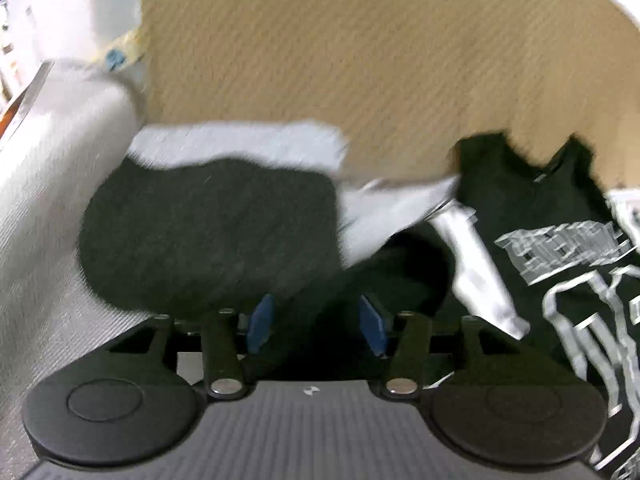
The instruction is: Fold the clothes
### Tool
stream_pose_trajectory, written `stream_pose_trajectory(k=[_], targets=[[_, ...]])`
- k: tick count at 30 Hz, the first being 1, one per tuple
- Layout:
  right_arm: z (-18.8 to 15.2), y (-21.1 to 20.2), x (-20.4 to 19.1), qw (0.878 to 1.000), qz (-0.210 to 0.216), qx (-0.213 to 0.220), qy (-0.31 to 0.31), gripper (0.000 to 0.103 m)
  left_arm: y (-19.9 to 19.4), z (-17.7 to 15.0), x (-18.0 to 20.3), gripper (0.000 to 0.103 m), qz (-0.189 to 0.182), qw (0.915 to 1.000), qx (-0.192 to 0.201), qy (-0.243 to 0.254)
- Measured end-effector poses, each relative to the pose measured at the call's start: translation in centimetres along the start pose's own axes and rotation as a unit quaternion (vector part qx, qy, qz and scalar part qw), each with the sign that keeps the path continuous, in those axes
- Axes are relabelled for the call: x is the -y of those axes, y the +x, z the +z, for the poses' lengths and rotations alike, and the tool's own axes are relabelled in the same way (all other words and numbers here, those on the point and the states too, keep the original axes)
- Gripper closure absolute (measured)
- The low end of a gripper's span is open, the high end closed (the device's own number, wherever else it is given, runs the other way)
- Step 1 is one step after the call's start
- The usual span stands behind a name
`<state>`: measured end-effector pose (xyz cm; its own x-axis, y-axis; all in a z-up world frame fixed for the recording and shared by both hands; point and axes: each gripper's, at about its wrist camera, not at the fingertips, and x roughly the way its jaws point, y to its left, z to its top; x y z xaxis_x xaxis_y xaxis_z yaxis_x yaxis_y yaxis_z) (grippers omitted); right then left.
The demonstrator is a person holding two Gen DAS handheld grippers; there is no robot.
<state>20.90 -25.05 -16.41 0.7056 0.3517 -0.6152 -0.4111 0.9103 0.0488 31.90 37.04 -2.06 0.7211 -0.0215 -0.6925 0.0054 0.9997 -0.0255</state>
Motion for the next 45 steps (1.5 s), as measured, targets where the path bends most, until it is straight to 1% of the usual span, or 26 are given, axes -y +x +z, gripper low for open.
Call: stream_pose_trajectory(k=[1, 3, 5, 10, 15, 16, 18, 20, 23, 25, 27, 29, 30, 31, 32, 34, 36, 38, 42, 44, 45], targets=[[0.7, -0.3, 0.2, 1.0, 0.001, 0.011, 0.0, 0.031, 0.2, 0.5, 0.8, 0.047, -0.005, 1.0, 0.003, 0.005], [2.5, 0.3, 1.2, 1.0, 0.008, 0.011, -0.003, 0.031, 0.7, 1.6, 2.4, 0.046, -0.016, 0.9997, 0.009, 0.014], [4.3, 1.0, 2.1, 1.0, 0.015, 0.012, -0.005, 0.031, 1.6, 2.3, 3.9, 0.043, -0.028, 0.9994, 0.007, 0.02], [8.8, 2.8, 4.6, 0.999, 0.032, 0.013, -0.011, 0.032, 4.0, 2.6, 7.8, 0.043, -0.039, 0.9981, -0.001, 0.047], [11.7, 8.3, 11.0, 0.999, 0.016, -0.003, 0.043, 0.035, 5.7, 2.1, 12.3, 0.043, -0.058, 0.9943, 0.011, 0.088], [11.9, 9.7, 12.6, 0.998, 0.013, -0.008, 0.061, 0.039, 6.3, 1.9, 13.2, 0.043, -0.06, 0.9933, 0.013, 0.098], [12.0, 11.9, 15.2, 0.996, 0.012, -0.007, 0.091, 0.041, 7.4, 1.7, 14.6, 0.043, -0.066, 0.9924, 0.009, 0.104], [12.2, 13.9, 17.4, 0.993, 0.01, -0.002, 0.121, 0.046, 8.5, 1.5, 15.8, 0.043, -0.071, 0.9922, 0.007, 0.102], [12.8, 15.2, 18.8, 0.989, 0.015, 0.007, 0.149, 0.048, 9.8, 1.3, 17.2, 0.043, -0.076, 0.9921, 0.0, 0.1], [13.3, 16.1, 19.7, 0.985, 0.019, 0.013, 0.168, 0.052, 10.6, 1.1, 18.1, 0.043, -0.076, 0.9922, -0.01, 0.098], [13.7, 17.0, 20.6, 0.982, 0.022, 0.019, 0.187, 0.053, 11.6, 1.0, 18.8, 0.043, -0.064, 0.9937, -0.029, 0.087], [14.1, 17.9, 21.6, 0.978, 0.026, 0.024, 0.206, 0.055, 12.3, 0.9, 19.0, 0.043, -0.063, 0.9946, -0.034, 0.075], [14.2, 18.4, 21.8, 0.977, 0.028, 0.023, 0.212, 0.059, 12.5, 0.8, 19.0, 0.042, -0.061, 0.9952, -0.033, 0.07], [14.1, 18.9, 22.2, 0.974, 0.03, 0.024, 0.224, 0.061, 12.7, 0.8, 19.0, 0.042, -0.058, 0.9958, -0.032, 0.064], [14.0, 19.3, 22.5, 0.971, 0.033, 0.025, 0.235, 0.061, 13.0, 0.7, 19.1, 0.042, -0.055, 0.9962, -0.032, 0.06], [13.5, 20.2, 23.0, 0.967, 0.036, 0.023, 0.252, 0.061, 13.3, 0.5, 19.1, 0.041, -0.049, 0.996, -0.036, 0.065], [13.4, 20.6, 22.9, 0.969, 0.037, 0.016, 0.243, 0.061, 13.6, 0.1, 19.3, 0.04, -0.043, 0.9954, -0.036, 0.077], [13.4, 21.0, 23.0, 0.967, 0.037, 0.018, 0.25, 0.061, 13.7, 0.1, 19.6, 0.038, -0.037, 0.9946, -0.034, 0.091], [13.5, 21.8, 22.9, 0.962, 0.052, 0.028, 0.267, 0.061, 13.7, 0.3, 19.7, 0.036, -0.033, 0.9953, -0.037, 0.083], [13.7, 22.0, 22.7, 0.96, 0.061, 0.032, 0.271, 0.068, 13.8, 0.4, 19.9, 0.034, -0.031, 0.9951, -0.04, 0.085], [13.7, 22.1, 22.6, 0.959, 0.065, 0.034, 0.273, 0.081, 13.8, 0.4, 19.9, 0.033, -0.031, 0.9951, -0.041, 0.085]])
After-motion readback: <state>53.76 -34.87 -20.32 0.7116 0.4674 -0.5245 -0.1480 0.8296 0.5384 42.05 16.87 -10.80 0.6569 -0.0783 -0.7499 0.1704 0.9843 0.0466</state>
